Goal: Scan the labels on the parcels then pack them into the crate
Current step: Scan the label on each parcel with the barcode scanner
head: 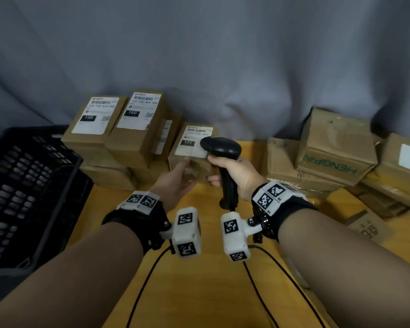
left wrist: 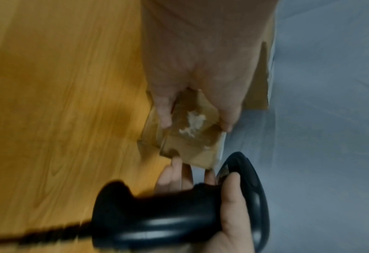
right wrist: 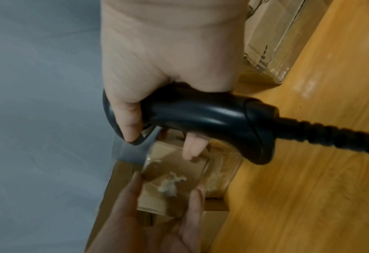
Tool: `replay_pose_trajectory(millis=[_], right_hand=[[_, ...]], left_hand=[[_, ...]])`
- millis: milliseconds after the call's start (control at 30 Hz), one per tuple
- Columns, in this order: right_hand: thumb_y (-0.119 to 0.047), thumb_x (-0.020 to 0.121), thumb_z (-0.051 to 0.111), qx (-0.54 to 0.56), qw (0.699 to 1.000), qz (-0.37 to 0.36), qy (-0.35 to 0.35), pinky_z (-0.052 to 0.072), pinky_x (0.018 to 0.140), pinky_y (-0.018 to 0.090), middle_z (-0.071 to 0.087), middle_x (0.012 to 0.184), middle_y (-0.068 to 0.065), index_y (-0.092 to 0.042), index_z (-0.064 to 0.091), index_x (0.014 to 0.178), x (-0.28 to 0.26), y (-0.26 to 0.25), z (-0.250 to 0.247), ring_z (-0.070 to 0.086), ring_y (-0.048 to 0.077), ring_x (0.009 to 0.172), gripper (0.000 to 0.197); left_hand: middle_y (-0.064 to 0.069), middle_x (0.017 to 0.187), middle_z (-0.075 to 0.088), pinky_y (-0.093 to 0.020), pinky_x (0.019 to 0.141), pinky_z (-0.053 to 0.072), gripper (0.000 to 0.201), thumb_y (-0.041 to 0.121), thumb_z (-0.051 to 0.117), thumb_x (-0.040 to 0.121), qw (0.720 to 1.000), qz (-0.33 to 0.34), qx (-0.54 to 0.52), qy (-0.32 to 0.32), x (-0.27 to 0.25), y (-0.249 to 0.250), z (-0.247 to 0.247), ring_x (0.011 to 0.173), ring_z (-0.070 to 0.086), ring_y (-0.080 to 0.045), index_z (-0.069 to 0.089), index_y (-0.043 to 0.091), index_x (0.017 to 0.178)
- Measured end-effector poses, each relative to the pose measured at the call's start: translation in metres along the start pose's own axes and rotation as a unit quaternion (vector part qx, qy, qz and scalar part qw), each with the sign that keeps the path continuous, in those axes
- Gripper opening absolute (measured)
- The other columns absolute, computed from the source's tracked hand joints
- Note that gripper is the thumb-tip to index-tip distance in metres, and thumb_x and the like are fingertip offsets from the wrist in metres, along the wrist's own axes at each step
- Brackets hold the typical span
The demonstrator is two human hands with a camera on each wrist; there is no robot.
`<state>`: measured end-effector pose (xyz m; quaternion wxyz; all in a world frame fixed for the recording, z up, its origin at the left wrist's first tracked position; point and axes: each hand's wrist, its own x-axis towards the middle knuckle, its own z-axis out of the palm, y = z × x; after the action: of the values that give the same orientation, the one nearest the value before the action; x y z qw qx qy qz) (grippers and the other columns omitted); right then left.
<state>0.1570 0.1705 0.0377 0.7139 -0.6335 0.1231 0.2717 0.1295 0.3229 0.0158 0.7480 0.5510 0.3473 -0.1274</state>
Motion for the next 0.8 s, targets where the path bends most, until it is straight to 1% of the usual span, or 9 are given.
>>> replay_pose_trajectory(millis=[67,167,233,300,367,500,600,733,800], right_hand=[[-0.022,0.081,0.076,0.005,1.000,-0.004,0.007,0.058,0.086,0.038,0.069,0.107,0.009,-0.011,0.065,0.112,0.012,-0.004,0.001,0.069,0.034,0.098,0.034],[-0.023,0.080,0.078,-0.003,1.000,-0.005,0.016,0.052,0.097,0.045,0.070,0.108,0.015,-0.012,0.068,0.098,0.028,-0.010,0.003,0.067,0.033,0.105,0.023],[-0.027,0.079,0.078,-0.026,0.999,-0.007,0.016,0.048,0.101,0.045,0.069,0.116,0.017,-0.013,0.069,0.099,0.032,-0.013,0.007,0.065,0.031,0.108,0.026],[-0.029,0.078,0.078,-0.043,0.999,-0.012,0.016,0.048,0.100,0.044,0.070,0.111,0.013,-0.010,0.070,0.107,0.035,-0.013,0.009,0.065,0.026,0.103,0.035],[-0.024,0.080,0.077,-0.039,0.999,-0.018,0.015,0.052,0.093,0.040,0.067,0.099,0.011,-0.010,0.069,0.102,0.034,-0.013,0.006,0.064,0.022,0.092,0.028],[-0.016,0.086,0.072,-0.041,0.997,-0.044,0.045,0.056,0.070,0.026,0.068,0.089,0.007,-0.011,0.066,0.093,0.022,-0.011,-0.010,0.065,0.016,0.072,0.011],[-0.016,0.087,0.069,-0.060,0.993,-0.060,0.082,0.052,0.059,0.023,0.065,0.076,0.005,-0.011,0.064,0.087,0.004,-0.013,-0.032,0.061,0.014,0.058,0.007],[-0.017,0.086,0.070,-0.057,0.992,-0.072,0.091,0.050,0.054,0.026,0.061,0.067,0.006,-0.008,0.064,0.084,-0.026,-0.025,-0.075,0.058,0.016,0.052,0.011],[-0.018,0.084,0.072,-0.052,0.993,-0.065,0.089,0.047,0.050,0.026,0.058,0.064,0.006,-0.008,0.063,0.080,-0.044,-0.033,-0.099,0.055,0.016,0.049,0.013]], left_hand=[[-0.009,0.114,0.062,-0.027,0.088,0.051,0.042,0.032,0.056,0.096,1.000,-0.005,-0.009,0.027,0.014,-0.004,0.004,0.117,0.060,-0.026,0.054,0.004,0.127],[-0.010,0.107,0.063,-0.029,0.094,0.051,0.036,0.026,0.058,0.095,0.997,-0.010,-0.060,0.050,0.027,-0.001,0.010,0.108,0.061,-0.021,0.056,0.005,0.124],[-0.006,0.105,0.065,-0.026,0.085,0.054,0.029,0.030,0.058,0.095,0.997,-0.006,-0.046,0.065,0.031,0.001,0.010,0.102,0.063,-0.017,0.059,0.010,0.116],[-0.005,0.100,0.064,-0.026,0.078,0.053,0.021,0.032,0.058,0.095,0.997,-0.004,-0.040,0.073,0.032,0.004,0.007,0.095,0.063,-0.016,0.058,0.016,0.107],[-0.006,0.099,0.062,-0.027,0.077,0.052,0.016,0.032,0.055,0.096,0.997,0.000,-0.037,0.075,0.032,0.008,0.007,0.088,0.062,-0.018,0.057,0.017,0.102],[-0.004,0.083,0.059,-0.024,0.057,0.043,0.016,0.027,0.052,0.098,0.996,0.011,-0.018,0.086,0.026,0.006,0.005,0.058,0.048,-0.013,0.059,0.016,0.089],[-0.002,0.086,0.061,-0.025,0.060,0.047,0.016,0.027,0.052,0.097,0.996,0.015,0.008,0.087,0.014,0.000,0.012,0.065,0.054,-0.013,0.058,0.013,0.101],[-0.003,0.084,0.064,-0.028,0.075,0.051,0.015,0.025,0.053,0.097,0.998,0.019,0.011,0.057,-0.004,-0.002,0.039,0.072,0.059,-0.015,0.059,0.011,0.100],[-0.003,0.084,0.063,-0.030,0.076,0.051,0.013,0.024,0.054,0.097,0.999,0.026,0.020,0.039,-0.013,-0.004,0.056,0.072,0.059,-0.016,0.059,0.012,0.099]])
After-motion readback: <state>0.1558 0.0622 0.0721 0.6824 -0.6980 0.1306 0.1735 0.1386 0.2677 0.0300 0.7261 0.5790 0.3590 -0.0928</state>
